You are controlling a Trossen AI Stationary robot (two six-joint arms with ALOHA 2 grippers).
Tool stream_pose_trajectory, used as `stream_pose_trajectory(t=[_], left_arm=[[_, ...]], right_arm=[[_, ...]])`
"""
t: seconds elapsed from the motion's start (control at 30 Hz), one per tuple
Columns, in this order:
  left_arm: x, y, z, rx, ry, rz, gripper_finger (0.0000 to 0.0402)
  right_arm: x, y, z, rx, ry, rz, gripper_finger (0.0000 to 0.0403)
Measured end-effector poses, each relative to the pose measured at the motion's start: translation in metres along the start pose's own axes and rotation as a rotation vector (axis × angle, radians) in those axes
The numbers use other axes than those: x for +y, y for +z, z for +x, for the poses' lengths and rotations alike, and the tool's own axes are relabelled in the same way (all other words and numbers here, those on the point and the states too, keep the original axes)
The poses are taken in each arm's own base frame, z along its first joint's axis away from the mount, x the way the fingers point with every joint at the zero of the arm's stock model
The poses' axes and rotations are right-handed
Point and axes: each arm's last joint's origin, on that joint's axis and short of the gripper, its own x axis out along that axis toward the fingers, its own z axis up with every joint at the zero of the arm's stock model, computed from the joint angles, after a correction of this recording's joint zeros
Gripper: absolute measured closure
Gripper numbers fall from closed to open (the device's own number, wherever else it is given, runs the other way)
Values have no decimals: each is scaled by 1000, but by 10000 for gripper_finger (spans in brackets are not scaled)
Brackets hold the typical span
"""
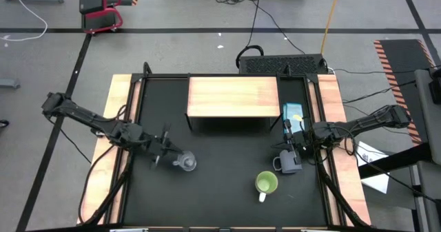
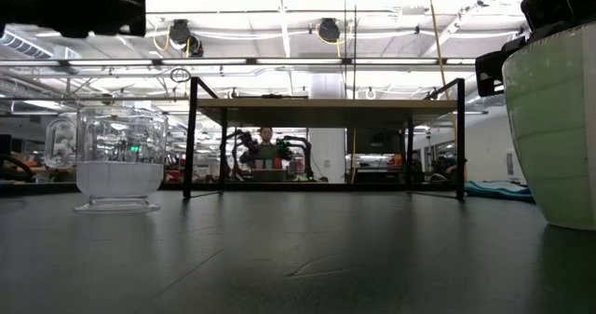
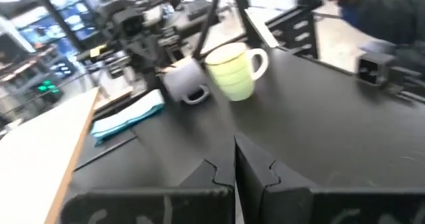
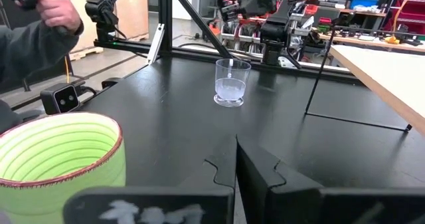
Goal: Stack small to large cups/mugs on shelf
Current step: Put the transparent mug on the shelf
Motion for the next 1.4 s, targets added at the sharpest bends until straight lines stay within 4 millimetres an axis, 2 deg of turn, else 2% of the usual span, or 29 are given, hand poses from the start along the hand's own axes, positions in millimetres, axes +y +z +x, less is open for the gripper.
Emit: stream_pose_trajectory(t=[0.23,0.43,1.07,1.2,1.4], left_arm=[[5,-27,-4,34,54,-33,400],[5,-39,-5,2,49,-40,400],[5,-39,-5,-9,35,-76,400],[5,-38,-5,-14,40,-74,388],[6,-37,-5,-27,51,13,383]], right_arm=[[0,0,0,3,0,0,403],[0,-1,0,8,1,0,403],[0,-1,0,8,1,-1,403],[0,-1,0,9,1,0,403],[0,-1,0,9,1,0,403]])
